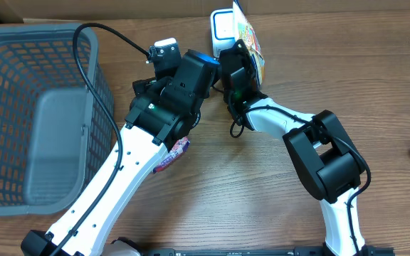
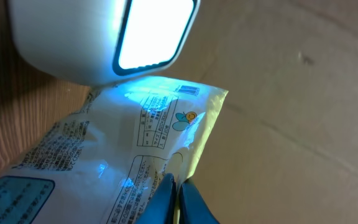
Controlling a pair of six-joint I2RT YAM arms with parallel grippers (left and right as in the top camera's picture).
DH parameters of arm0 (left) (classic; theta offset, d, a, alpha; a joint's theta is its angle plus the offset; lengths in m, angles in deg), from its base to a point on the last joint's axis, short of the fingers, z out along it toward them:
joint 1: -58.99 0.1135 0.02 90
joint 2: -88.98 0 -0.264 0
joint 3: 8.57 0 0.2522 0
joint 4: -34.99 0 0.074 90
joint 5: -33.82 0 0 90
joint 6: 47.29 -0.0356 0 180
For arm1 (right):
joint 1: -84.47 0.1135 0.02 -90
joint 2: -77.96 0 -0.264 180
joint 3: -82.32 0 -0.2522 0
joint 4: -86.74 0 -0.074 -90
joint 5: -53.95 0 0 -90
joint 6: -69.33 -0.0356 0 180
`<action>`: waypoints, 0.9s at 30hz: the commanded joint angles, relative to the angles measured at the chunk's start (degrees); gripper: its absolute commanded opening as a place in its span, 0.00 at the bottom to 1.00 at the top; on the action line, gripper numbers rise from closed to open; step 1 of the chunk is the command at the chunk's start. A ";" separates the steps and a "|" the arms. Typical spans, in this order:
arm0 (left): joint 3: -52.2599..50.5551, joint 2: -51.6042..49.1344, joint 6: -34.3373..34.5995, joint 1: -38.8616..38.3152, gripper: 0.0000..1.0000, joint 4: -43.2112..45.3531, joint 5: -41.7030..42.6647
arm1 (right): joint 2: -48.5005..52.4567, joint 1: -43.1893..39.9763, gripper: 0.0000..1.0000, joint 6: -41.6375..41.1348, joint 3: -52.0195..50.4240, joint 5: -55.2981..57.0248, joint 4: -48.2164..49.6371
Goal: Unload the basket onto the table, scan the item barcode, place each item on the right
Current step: 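Hold the snack bag's barcode against the scanner window, then carry the yellow snack bag to the right edge and release it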
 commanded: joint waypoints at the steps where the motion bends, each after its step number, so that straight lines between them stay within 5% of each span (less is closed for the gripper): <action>1: 1.16 1.03 -1.09 0.00 1.00 0.17 -1.55 | -5.05 -0.76 0.04 -8.52 0.68 4.76 2.03; 11: 1.16 1.03 -1.09 0.00 1.00 0.17 -1.55 | -10.32 -16.72 0.04 -39.39 0.68 29.33 -0.96; 19: 1.16 1.03 -1.09 0.00 1.00 0.17 -1.55 | -10.64 -37.81 0.04 -71.60 0.68 37.75 -31.28; 24: 1.16 1.03 -1.09 0.00 1.00 0.17 -1.55 | -10.64 -46.34 0.04 -95.60 0.68 20.22 -55.49; 25: 1.16 1.03 -1.07 0.00 1.00 0.17 -1.55 | -10.64 -47.84 0.06 -99.80 0.68 13.05 -59.23; 26: 1.16 1.03 -1.09 0.00 1.00 0.20 -1.55 | -10.64 -49.48 0.20 -102.71 0.68 4.72 -61.81; 27: 1.16 1.03 -1.07 0.00 1.00 0.17 -1.55 | -10.64 -50.82 0.51 -103.58 0.68 -2.40 -63.12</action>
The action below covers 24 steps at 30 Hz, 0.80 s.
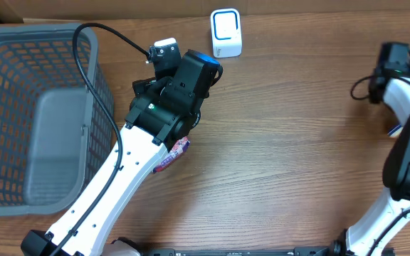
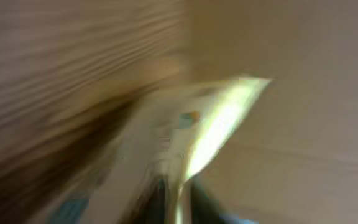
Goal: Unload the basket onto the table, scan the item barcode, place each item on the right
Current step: 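Carry the yellow snack bag to the right edge and release it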
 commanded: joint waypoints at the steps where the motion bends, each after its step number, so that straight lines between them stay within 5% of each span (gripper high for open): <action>1: 1.16 1.03 -1.09 0.00 1.00 0.20 -1.36 | -1.68 -3.41 0.84 -16.20 0.57 -28.61 -2.95; 2: 1.16 1.03 -1.09 0.00 1.00 0.20 -1.36 | -1.84 -4.52 1.00 -16.22 0.74 -33.90 -3.34; 9: 1.16 1.03 -1.09 0.00 1.00 0.20 -1.36 | -9.40 -6.05 1.00 -17.66 9.81 -60.94 -5.38; 13: 1.16 1.03 -1.09 0.00 1.00 0.20 -1.36 | -15.63 -5.22 1.00 -22.67 13.99 -105.42 -5.46; 15: 1.16 1.03 -1.09 0.00 1.00 0.22 -1.36 | -16.15 -3.89 1.00 -22.67 13.97 -117.83 -6.34; 19: 1.18 1.03 -1.11 0.00 1.00 3.41 -0.85 | -15.34 1.99 1.00 -23.04 12.22 -114.90 -13.35; 24: 1.18 1.07 -1.11 -0.07 1.00 1.97 2.67 | -14.62 15.28 1.00 -26.88 8.17 -91.41 -20.00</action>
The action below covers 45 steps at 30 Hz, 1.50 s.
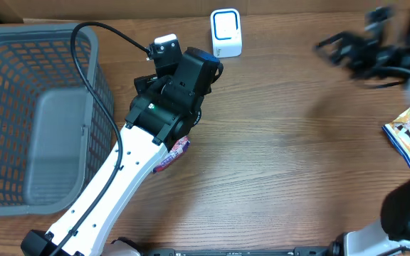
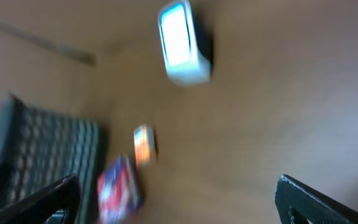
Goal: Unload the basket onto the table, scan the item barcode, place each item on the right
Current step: 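Carry the yellow snack bag to the right edge and release it, then grasp the purple-and-red pouch with the left gripper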
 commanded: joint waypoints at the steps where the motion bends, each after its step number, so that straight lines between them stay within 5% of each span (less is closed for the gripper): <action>1: 1.14 1.07 -1.07 -0.07 1.00 -2.23 2.71 | 1.92 9.84 1.00 -5.27 -3.13 14.97 -1.40; 7: 1.14 1.07 -1.27 -0.09 1.00 -11.43 10.16 | 0.98 14.58 1.00 -10.62 -3.15 16.02 -4.15; 14: -1.64 -0.22 -3.30 -0.13 0.96 -19.89 19.61 | -4.09 7.54 1.00 -4.02 -3.15 15.56 -12.92; 24: -11.78 -10.23 7.54 -2.60 0.94 -18.82 18.78 | -5.09 1.01 1.00 -2.21 -3.23 15.10 -14.75; 34: -12.11 -23.28 11.02 -2.54 0.96 -14.95 12.17 | -5.09 1.77 1.00 -2.19 -3.23 15.15 -14.80; 38: -12.11 -25.68 12.35 -2.47 0.80 -11.82 11.69 | -5.09 1.77 1.00 -2.19 -3.23 15.15 -14.80; 44: -12.00 -26.16 16.41 -1.88 0.07 -11.32 9.77 | -5.09 1.77 1.00 -2.16 -3.23 15.19 -14.78; 45: -11.91 -26.16 16.41 -1.84 0.04 -11.56 9.60 | -5.09 1.77 1.00 -2.16 -3.23 15.19 -14.78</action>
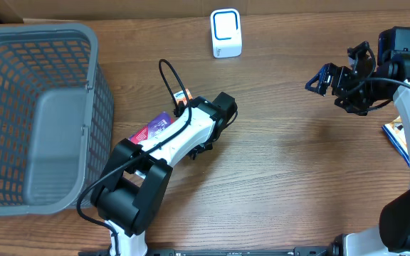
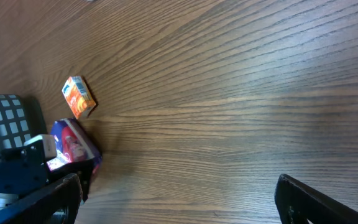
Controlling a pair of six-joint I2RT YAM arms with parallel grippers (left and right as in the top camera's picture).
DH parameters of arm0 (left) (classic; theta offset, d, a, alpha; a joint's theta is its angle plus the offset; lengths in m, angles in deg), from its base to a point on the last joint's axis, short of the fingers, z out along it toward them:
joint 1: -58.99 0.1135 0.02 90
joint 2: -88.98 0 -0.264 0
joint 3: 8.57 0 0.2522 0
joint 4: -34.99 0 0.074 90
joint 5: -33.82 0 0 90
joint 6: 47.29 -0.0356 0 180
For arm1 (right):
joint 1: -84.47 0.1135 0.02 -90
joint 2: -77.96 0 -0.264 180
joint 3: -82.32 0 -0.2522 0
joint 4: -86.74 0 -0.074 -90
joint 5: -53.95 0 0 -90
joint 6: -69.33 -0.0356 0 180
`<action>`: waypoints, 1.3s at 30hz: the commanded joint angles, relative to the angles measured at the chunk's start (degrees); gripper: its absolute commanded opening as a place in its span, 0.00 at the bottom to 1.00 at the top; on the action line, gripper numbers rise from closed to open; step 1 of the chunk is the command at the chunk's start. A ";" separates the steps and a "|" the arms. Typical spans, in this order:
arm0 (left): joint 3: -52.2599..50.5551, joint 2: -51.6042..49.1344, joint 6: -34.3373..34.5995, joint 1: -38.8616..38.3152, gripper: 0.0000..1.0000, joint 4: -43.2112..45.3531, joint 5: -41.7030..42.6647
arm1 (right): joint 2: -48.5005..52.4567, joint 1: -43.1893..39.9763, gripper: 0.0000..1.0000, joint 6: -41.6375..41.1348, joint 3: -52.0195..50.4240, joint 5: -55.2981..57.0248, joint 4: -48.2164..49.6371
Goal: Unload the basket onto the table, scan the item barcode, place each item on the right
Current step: 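Grasp the purple-and-red pouch with the left gripper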
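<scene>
The white scanner [image 1: 226, 33] stands at the back of the table. A colourful snack packet [image 1: 398, 135] lies at the table's right edge, partly under my right arm. My right gripper [image 1: 331, 89] hovers open and empty left of it, with bare wood between its fingers [image 2: 294, 190]. A purple packet [image 1: 155, 129] and a small orange box [image 2: 78, 97] lie mid-table. My left gripper [image 1: 176, 114] is low by the purple packet, mostly hidden under its own folded arm. Whether it is open or shut does not show.
A grey mesh basket [image 1: 20, 43] fills the left side of the table. A cardboard wall runs along the back edge. The left arm's black cable [image 1: 164, 71] loops above the orange box.
My left arm has come down from standing high over the table to lying folded low, and the purple packet now shows beside it. My open right gripper is lower and further left.
My right gripper held the snack packet in front of the scanner, blue light on its label. Then it was at the far right, still shut on the packet. Then the packet lay at the right edge and the gripper was open. Now it hovers open and empty.
</scene>
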 commanded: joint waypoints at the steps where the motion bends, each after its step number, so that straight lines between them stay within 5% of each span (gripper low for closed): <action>1: 0.02 -0.55 2.80 0.35 0.04 -0.26 -1.77 | -0.94 0.26 1.00 0.68 0.48 -0.17 0.11; 11: 18.21 0.61 2.10 -0.92 0.04 -14.64 0.24 | -0.96 -0.63 0.97 1.49 0.50 3.48 0.48; 21: 26.21 1.22 -0.70 -4.04 0.04 -10.71 11.43 | -0.96 -9.66 0.98 1.33 0.50 0.61 -0.50; 22: 26.18 1.22 -0.57 -4.24 0.09 -11.56 9.64 | -0.96 -10.05 0.98 1.53 0.50 -0.66 -0.72; 24: 26.16 1.22 0.72 -4.26 0.55 -13.94 5.20 | -0.96 -10.08 0.98 1.53 0.50 -1.11 -1.05; 28: 24.44 0.92 0.85 -4.24 0.85 -16.52 -0.09 | -0.94 -8.63 1.00 1.73 0.48 -1.11 -0.94; 39: 16.02 -5.40 6.12 -1.79 0.78 -12.87 -2.23 | -0.94 -7.87 1.00 1.73 0.48 -1.11 -0.90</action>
